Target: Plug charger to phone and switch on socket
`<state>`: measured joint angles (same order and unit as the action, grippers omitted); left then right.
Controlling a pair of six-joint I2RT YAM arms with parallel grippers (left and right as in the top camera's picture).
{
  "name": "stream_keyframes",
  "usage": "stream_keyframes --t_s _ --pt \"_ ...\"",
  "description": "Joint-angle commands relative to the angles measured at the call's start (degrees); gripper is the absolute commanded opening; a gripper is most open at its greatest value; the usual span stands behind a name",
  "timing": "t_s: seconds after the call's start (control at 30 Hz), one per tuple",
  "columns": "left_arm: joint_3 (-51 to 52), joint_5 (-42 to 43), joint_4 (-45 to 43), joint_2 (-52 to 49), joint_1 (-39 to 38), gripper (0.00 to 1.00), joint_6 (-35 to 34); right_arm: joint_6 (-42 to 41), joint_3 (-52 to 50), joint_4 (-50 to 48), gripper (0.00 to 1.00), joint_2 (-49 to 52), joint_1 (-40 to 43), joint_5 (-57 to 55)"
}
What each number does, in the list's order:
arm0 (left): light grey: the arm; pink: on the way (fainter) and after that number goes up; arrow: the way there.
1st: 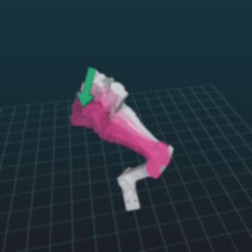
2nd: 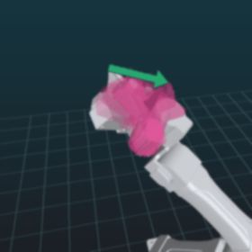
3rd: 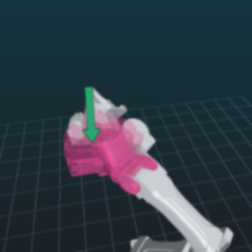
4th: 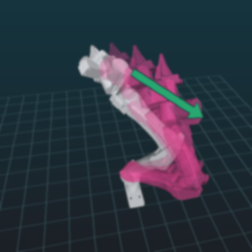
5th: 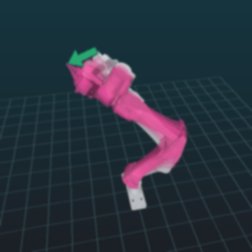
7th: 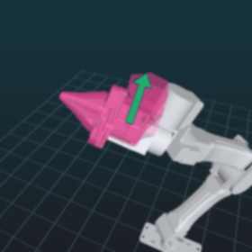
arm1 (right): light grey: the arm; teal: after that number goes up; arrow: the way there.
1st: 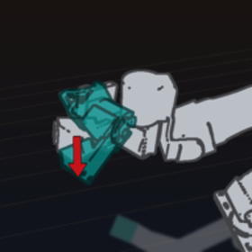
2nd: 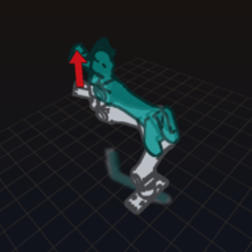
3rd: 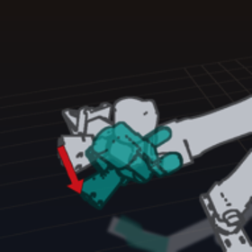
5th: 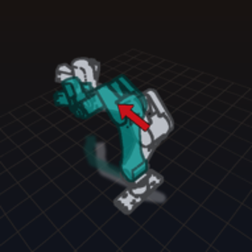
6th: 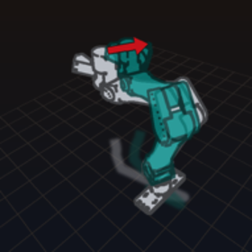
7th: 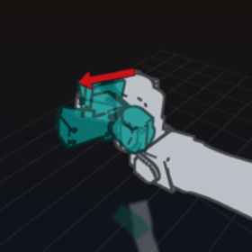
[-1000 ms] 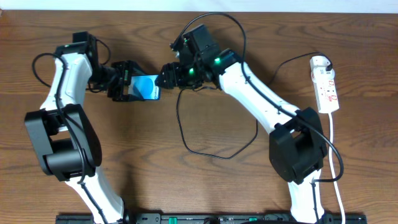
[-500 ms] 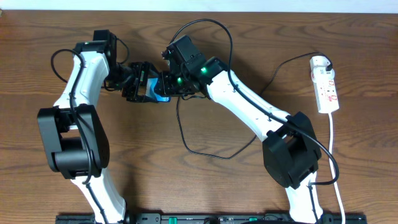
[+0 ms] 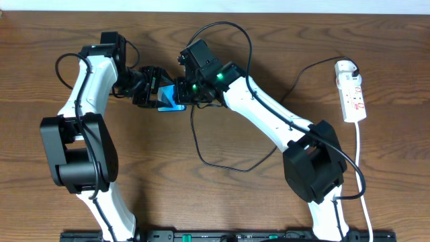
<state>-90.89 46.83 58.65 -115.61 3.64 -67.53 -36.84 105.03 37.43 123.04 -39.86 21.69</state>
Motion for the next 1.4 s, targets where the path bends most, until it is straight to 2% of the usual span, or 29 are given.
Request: stream_keyframes --t_s 0.0,0.2,0.3,0.43,0.77,0.9,1.0,1.1,1.23,1.37 --pt "-0.5 0.7 0.6 1.4 -0.2 0.64 0.0 -1.6 0.7 -1.3 0.01 -0.6 2.1 1.0" --pt "-0.5 1.7 -0.8 1.4 0.1 0.65 7.2 -4.6 1.0 -3.7 0.01 -1.6 8.1 5.0" --pt "-0.5 5.7 -3.4 1.4 0.1 0.65 9.9 -8.0 1.0 -6.1 0.01 -2.8 11.2 5.5" --pt "-0.5 12.5 -11.0 1.4 0.1 0.65 14.0 -13.5 1.0 -8.0 0.01 -5.0 15.1 5.4" --pt "-0.5 18.5 -24.1 1.4 -0.2 0.65 15.4 -26.8 1.0 -16.6 0.02 -5.3 17.2 9.4" --pt "-0.5 20.3 -26.4 1.4 -0.1 0.65 12.1 -37.8 1.0 -19.0 0.01 -5.3 16.6 10.2" --pt "-0.5 20.3 -26.5 1.4 -0.1 0.65 9.7 -43.1 1.0 -19.0 0.02 -5.3 16.1 10.2" --pt "-0.5 20.2 -26.7 1.4 -0.1 0.65 7.3 -45.7 1.0 -19.3 0.01 -5.3 15.1 10.1" --pt "-0.5 20.2 -27.1 1.4 -0.1 0.65 0.9 -46.5 1.0 -21.6 0.01 -5.3 13.8 9.9" --pt "-0.5 20.2 -31.0 1.4 -0.1 0.66 -2.6 -48.7 1.0 -22.4 0.01 -5.3 12.6 10.0"
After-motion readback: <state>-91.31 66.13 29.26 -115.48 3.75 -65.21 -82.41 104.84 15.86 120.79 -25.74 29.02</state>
